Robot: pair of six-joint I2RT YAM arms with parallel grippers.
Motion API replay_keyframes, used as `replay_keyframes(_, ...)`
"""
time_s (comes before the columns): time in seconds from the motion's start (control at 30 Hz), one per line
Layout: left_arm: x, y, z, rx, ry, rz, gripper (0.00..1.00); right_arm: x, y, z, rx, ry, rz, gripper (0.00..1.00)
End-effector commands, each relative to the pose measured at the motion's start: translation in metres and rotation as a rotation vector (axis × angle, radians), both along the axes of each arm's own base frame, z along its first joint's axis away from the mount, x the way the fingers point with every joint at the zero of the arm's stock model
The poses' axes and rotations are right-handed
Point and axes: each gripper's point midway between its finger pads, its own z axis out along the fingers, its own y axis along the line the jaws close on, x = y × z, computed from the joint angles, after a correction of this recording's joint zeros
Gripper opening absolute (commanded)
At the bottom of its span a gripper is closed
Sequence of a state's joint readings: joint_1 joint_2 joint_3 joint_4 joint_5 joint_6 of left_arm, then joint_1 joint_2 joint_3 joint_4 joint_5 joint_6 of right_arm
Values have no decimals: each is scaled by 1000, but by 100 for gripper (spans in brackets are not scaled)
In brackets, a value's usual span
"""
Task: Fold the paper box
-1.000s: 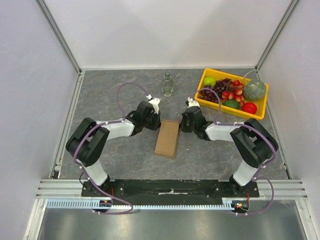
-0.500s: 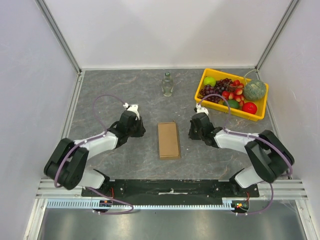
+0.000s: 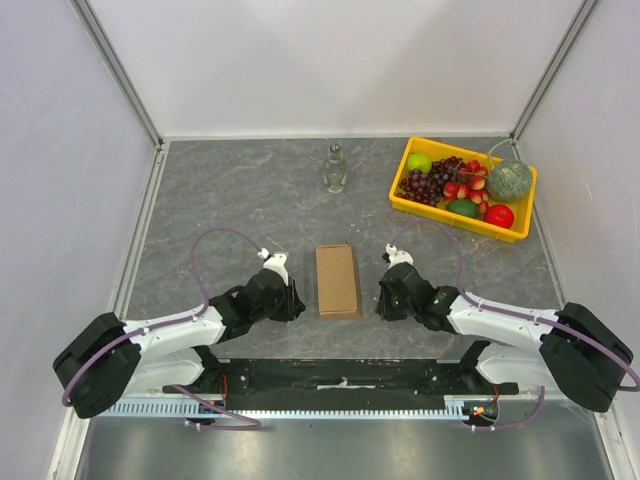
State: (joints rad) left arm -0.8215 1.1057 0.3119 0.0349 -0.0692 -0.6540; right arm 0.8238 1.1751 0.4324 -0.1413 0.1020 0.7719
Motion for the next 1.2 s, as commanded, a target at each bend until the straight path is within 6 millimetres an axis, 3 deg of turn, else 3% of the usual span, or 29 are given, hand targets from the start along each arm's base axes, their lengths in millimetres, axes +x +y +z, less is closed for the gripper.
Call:
replay_keyframes(0.0,0,0,-7,-3,19,78,33,-13,-6,-18,-30,47,-35,0)
replay_keyframes(0.23,-1,-20,-6,-12,16,30,32,-18,21,-30,-45,61,28,0)
replay_keyframes(0.43,-16,-44,0,-26,19,-7,32,-28,47,-29,-35,58,57,0)
replay_keyframes(0.63,-29,-54,-7,-21,41,-17,32,-31,53,-33,-45,58,25,0)
replay_keyframes(0.77,-30,-48,-9,-6,51,12,32,-27,41,-27,-70,31,-26,0)
replay_keyframes(0.87,-32,-29,-8,18,71,92,37,-21,16,-15,-115,-26,-99,0)
replay_keyframes(0.97,-36,-9,-2,13,79,170,57,-18,-18,5,-159,-93,-191,0)
replay_keyframes(1.0,-37,-3,0,11,78,189,79,-17,-28,13,-160,-118,-224,1)
replay_keyframes(1.03,-38,2,3,-3,77,207,89,-18,-40,19,-175,-127,-251,5)
replay_keyframes(1.17,-40,10,16,-76,50,228,95,-18,-59,50,-121,-189,-295,33)
